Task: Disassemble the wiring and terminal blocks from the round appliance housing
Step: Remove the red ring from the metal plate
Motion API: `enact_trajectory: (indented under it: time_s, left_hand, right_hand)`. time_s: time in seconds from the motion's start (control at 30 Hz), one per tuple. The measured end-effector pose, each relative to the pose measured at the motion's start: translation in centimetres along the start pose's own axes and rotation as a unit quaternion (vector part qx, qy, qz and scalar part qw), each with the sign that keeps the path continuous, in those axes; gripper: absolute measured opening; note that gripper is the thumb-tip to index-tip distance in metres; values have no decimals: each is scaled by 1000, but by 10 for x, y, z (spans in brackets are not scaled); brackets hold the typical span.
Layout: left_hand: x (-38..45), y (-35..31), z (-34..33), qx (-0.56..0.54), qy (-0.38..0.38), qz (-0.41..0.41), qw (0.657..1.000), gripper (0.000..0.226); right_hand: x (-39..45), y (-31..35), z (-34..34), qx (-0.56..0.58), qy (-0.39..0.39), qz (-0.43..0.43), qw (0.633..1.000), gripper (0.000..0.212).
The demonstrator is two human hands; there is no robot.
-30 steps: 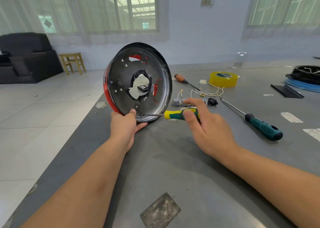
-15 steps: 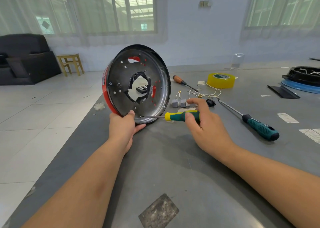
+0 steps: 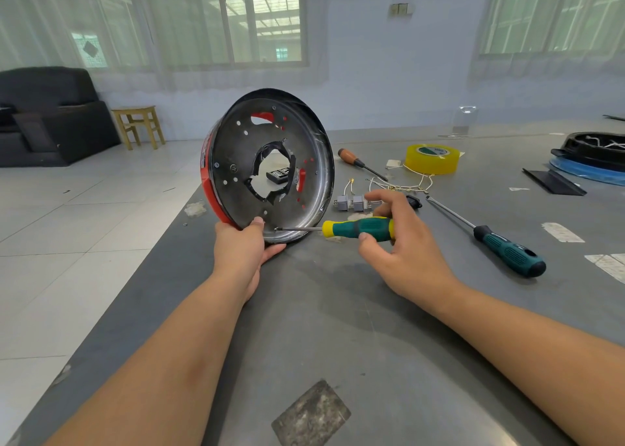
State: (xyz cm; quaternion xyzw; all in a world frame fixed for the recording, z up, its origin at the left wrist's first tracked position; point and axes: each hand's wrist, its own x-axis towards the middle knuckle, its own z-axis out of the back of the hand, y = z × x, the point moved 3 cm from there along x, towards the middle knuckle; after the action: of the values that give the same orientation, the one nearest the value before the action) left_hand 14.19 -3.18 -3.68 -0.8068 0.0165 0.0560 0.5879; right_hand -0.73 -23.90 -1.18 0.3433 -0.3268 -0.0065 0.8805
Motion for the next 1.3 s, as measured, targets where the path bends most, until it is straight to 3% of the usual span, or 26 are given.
enact_trajectory:
  time_s: [0.1, 0.2, 0.3, 0.4, 0.57, 0.63, 0.7, 0.93, 1.07, 1.17, 1.3]
  left_hand:
    - [1, 0, 0, 2, 0, 0, 1000, 24]
    - [1, 1, 0, 1, 1, -2, 1000, 27]
    - [1, 1, 0, -2, 1, -4, 1000, 27]
    - [1, 0, 0, -4, 2, -4, 1000, 26]
    - [-1, -1, 0, 1, -1, -2, 1000, 24]
    - [-1, -1, -1, 1, -1, -4, 1000, 21]
    - [-1, 0, 0, -1, 0, -7, 1000, 17]
    - [0, 0, 0, -5, 0, -9, 1000, 18]
    - [0, 0, 0, -4, -1, -7, 1000, 22]
    - [-1, -1, 0, -4, 0, -5, 1000, 21]
    - [-1, -1, -1, -4, -1, 2, 1000, 23]
  right_hand:
    - [-1, 3, 1, -1, -17, 2, 1000, 42]
    - [0, 0, 0, -88, -19, -9, 996, 44]
    - [0, -3, -1, -48, -10, -7, 999, 25]
    - [0, -2, -1, -33, -6, 0, 999, 42]
    - [2, -5, -1, -76, -23, -16, 997, 33]
    - [2, -6, -1, -33, -18, -13, 999, 25]
    - [2, -4, -1, -5, -13, 0, 1000, 41]
    - [2, -3, 0, -43, -24, -25, 998, 29]
    - [2, -1, 0, -4, -16, -9, 1000, 47]
    - [2, -4, 1, -8, -20, -21, 1000, 31]
    - [3, -8, 0, 6, -23, -28, 999, 33]
